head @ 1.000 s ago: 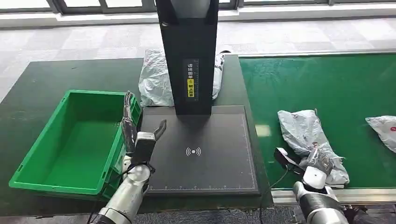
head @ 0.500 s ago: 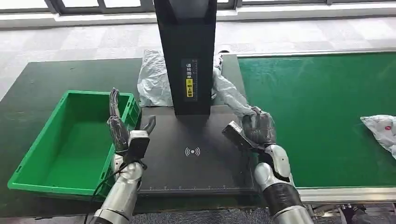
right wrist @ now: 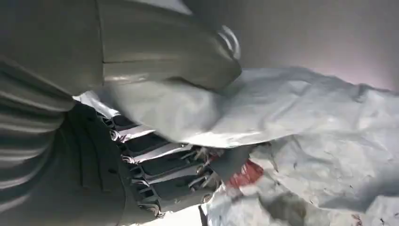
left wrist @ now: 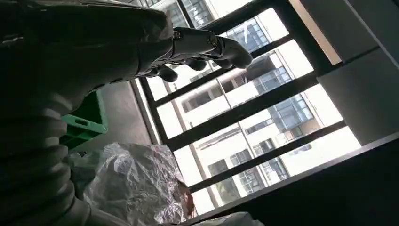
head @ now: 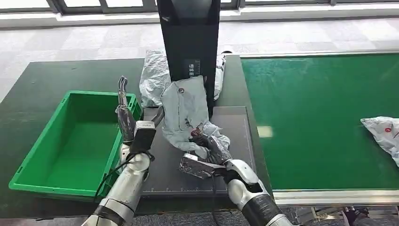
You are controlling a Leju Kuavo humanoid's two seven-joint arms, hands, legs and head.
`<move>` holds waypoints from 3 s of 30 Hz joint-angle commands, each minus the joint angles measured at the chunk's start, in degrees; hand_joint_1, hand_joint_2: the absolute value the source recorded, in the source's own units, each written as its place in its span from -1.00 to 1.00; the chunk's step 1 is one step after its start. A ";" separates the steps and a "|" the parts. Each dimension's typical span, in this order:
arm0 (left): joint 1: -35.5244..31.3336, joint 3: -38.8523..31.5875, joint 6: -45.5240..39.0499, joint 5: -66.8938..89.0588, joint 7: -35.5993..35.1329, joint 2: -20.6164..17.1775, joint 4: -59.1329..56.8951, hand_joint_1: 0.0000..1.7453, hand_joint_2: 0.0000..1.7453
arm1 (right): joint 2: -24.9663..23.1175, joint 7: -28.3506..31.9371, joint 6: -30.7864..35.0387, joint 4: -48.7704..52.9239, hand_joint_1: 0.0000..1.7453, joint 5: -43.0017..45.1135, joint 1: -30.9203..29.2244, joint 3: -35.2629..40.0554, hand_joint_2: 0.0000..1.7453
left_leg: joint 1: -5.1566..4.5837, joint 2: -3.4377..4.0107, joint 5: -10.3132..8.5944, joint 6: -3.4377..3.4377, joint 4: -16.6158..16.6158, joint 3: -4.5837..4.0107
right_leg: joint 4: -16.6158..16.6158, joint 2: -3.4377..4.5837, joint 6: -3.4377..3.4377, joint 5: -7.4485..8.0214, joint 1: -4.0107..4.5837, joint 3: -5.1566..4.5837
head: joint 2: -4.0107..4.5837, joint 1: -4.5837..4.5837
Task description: Moved the parcel from conveyor to table for the left to box.
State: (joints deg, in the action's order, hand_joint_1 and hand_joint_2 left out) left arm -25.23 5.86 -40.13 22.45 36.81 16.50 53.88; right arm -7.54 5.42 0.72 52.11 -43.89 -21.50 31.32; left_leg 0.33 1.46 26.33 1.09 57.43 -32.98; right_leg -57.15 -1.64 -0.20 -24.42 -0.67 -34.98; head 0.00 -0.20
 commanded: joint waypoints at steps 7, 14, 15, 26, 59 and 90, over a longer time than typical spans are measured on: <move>1.41 -0.58 0.13 11.56 -4.39 -2.61 1.67 -1.00 1.00 | 5.10 -3.14 5.46 5.21 -1.00 2.39 -0.15 3.48 1.00 | 0.02 -0.07 0.00 -0.02 -0.09 0.15 | 0.11 0.17 0.03 0.02 0.02 0.15 | 0.00 0.02; 2.11 -0.51 0.13 12.71 -5.92 -2.93 0.96 -1.00 1.00 | 3.77 -2.19 10.34 11.78 -1.00 1.28 0.92 -0.78 1.00 | 0.01 0.00 0.03 -0.01 -0.04 0.10 | 0.03 0.18 0.04 -0.01 0.02 0.08 | 0.02 0.02; 2.05 -0.53 0.13 12.76 -5.94 -2.89 0.91 -1.00 1.00 | 3.77 -2.18 10.31 11.65 -1.00 1.26 1.00 -0.80 1.00 | 0.00 -0.04 0.01 -0.01 -0.03 0.07 | 0.02 0.10 0.02 -0.01 0.02 0.06 | 0.02 0.02; -5.00 9.68 14.92 16.53 -12.29 -5.91 -20.41 -1.00 1.00 | -0.80 14.47 20.93 11.66 -1.00 18.60 -0.47 -17.38 1.00 | -0.02 -0.18 -0.06 -0.02 -0.06 0.10 | 0.06 0.04 0.02 0.03 0.00 0.11 | 0.00 0.00; -21.64 20.64 32.77 26.26 -17.39 -10.42 -28.15 1.00 1.00 | 8.69 20.61 21.70 11.73 -1.00 31.00 6.05 -17.37 1.00 | -0.03 -0.30 -0.14 -0.12 -0.02 0.28 | 0.11 -0.15 -0.04 0.11 0.04 0.42 | 0.00 0.00; -10.26 25.71 0.13 67.55 -72.57 -41.49 10.32 1.00 1.00 | 9.58 19.78 24.29 5.47 -1.00 38.49 1.05 -6.16 1.00 | 0.00 0.53 -0.07 0.07 -0.12 0.18 | -0.04 0.64 0.17 0.14 0.06 -0.11 | 0.02 0.04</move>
State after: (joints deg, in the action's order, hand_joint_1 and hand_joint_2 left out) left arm -34.20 19.31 -40.22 88.35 -35.08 -13.43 64.43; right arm 0.83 25.59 24.78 63.50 -5.57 -16.48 20.57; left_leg 0.31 1.91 26.24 1.15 57.37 -32.90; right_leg -57.22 -1.28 -0.10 -24.33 -0.61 -35.11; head 0.02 -0.15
